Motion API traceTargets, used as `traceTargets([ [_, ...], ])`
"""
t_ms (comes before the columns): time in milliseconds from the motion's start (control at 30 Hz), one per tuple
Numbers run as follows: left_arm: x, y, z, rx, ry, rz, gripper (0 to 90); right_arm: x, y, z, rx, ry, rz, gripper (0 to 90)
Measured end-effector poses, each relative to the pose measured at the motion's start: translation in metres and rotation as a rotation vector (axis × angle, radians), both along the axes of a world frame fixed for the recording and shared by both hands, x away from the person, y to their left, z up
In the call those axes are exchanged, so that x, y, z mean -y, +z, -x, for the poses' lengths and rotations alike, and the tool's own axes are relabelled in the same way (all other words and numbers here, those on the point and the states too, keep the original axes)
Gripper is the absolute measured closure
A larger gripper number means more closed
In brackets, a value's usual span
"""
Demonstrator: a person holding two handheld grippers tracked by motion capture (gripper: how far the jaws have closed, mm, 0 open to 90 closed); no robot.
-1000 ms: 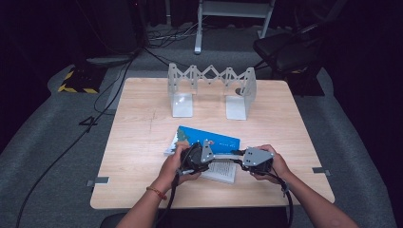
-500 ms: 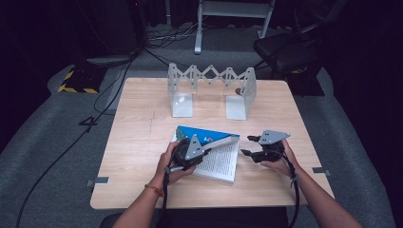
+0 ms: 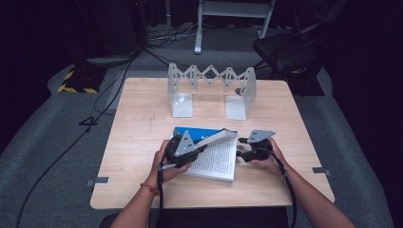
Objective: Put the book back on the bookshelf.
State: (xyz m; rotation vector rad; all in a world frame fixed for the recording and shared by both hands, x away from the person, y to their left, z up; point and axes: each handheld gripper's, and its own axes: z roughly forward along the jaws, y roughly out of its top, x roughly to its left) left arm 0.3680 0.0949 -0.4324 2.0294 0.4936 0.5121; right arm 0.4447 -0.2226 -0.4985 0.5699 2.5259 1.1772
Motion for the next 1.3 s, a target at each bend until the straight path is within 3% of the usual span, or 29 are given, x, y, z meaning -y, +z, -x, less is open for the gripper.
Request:
traceTargets([
  [33,-0.002,0.0,0.0,-0.007,-0.001,0.013,75.7,0.001,0.001,0.001,0.002,0.001,-0.031,41.9],
  [67,-0.004,0.001,0.0,-0.011,-0.004,0.022,75.5,0.003,0.004,0.002,-0.01,0.006,-0.092,45.6],
  [233,-0.008,0.002,0.003,-0.03,-0.017,0.043,74.5,0.002,0.021,0.008,0.044,-0.009,-0.16,48.7],
  [400,0.005,0.002,0.005,-0.033,-0.038,0.076,74.1,0.009,0.042,0.007,0.059,-0.039,-0.272,51.8],
  [600,0.035,0.005,-0.002,-0.039,-0.094,0.097,74.2,0.025,0.057,0.009,0.116,-0.059,-0.267,52.7],
  [767,0.048,0.01,-0.006,-0.04,-0.124,0.113,74.2,0.038,0.068,0.01,0.148,-0.095,-0.283,54.2],
  [833,0.052,0.01,-0.007,-0.042,-0.128,0.138,74.2,0.043,0.075,0.014,0.179,-0.109,-0.266,54.2],
  [1033,0.045,0.008,-0.002,-0.032,-0.124,0.167,73.0,0.042,0.078,0.017,0.183,-0.108,-0.286,55.8],
  [1133,0.033,0.008,0.004,-0.036,-0.11,0.191,71.9,0.037,0.083,0.022,0.18,-0.08,-0.312,55.7],
  [1233,0.023,0.009,0.013,-0.011,-0.089,0.167,71.1,0.028,0.091,0.029,0.179,-0.036,-0.347,55.7],
  [1300,0.016,0.007,0.017,-0.015,-0.071,0.178,70.0,0.021,0.096,0.033,0.185,-0.008,-0.362,55.6],
])
